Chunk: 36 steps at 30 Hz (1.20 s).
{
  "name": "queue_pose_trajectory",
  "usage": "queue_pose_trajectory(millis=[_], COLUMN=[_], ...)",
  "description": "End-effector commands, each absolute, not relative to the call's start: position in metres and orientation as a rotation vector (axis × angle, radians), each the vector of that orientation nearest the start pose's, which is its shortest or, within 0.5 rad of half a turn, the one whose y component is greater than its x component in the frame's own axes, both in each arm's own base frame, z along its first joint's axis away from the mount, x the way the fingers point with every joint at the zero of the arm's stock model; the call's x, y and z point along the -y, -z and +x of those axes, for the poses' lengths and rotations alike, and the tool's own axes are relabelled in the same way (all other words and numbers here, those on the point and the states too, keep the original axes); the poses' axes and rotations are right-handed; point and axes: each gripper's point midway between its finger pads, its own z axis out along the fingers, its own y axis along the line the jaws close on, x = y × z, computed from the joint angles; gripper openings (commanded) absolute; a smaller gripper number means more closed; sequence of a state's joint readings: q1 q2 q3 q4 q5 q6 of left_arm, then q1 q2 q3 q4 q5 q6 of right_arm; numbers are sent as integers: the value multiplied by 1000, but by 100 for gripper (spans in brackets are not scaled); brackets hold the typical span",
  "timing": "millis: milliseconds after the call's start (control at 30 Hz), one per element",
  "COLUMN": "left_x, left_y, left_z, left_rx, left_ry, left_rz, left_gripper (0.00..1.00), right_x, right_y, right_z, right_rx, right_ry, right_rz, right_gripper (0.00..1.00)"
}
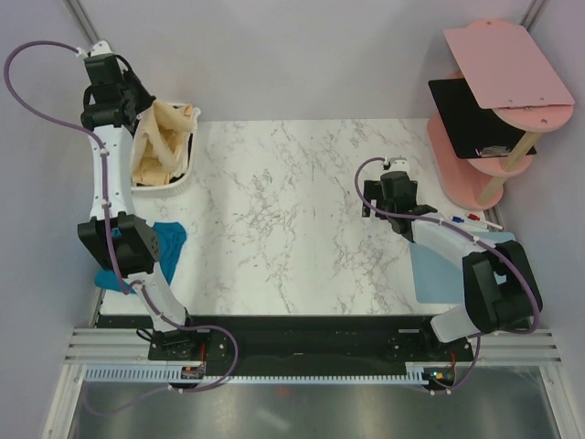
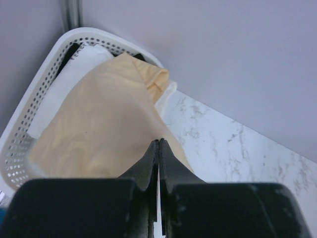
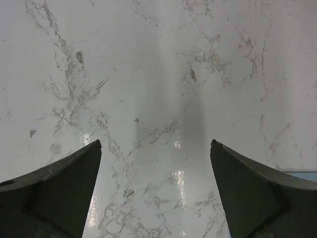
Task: Fold and stack the t-shirts
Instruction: Move the tshirt to the center of the board
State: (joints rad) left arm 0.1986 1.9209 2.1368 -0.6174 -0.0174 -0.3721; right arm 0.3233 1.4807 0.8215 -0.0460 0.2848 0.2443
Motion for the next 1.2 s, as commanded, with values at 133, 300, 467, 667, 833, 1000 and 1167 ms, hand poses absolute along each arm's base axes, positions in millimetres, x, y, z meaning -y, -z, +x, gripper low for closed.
queue_pose_trajectory(millis=[133, 300, 467, 667, 833, 1000, 1167], left_x=[92, 230, 275, 252, 214, 147, 94], left_y=[-448, -497, -520, -464, -344, -202, -127], left_z=[505, 439, 401, 415, 423, 407, 369], left_rx=[-1749, -1662, -1631, -1761, -2004, -2251, -2361], left_ry=[526, 788, 960, 841, 690, 608, 472], left_rz=[-61, 200, 234, 55, -189, -591, -806], left_gripper=[2, 2, 2, 2, 2, 2, 99], right_x=[-76, -56, -46, -42, -45, -52, -63], right_y=[-107, -118, -132, -140, -132, -119, -110], right_z=[378, 375, 369, 363, 364, 363, 362], right_rx=[-2180, -2145, -2116, -2095, -2125, -2172, -2212], right_ry=[52, 153, 195, 190, 187, 170, 110], right_rz=[119, 208, 246, 265, 242, 196, 160], right_gripper=[98, 98, 98, 98, 98, 98, 98])
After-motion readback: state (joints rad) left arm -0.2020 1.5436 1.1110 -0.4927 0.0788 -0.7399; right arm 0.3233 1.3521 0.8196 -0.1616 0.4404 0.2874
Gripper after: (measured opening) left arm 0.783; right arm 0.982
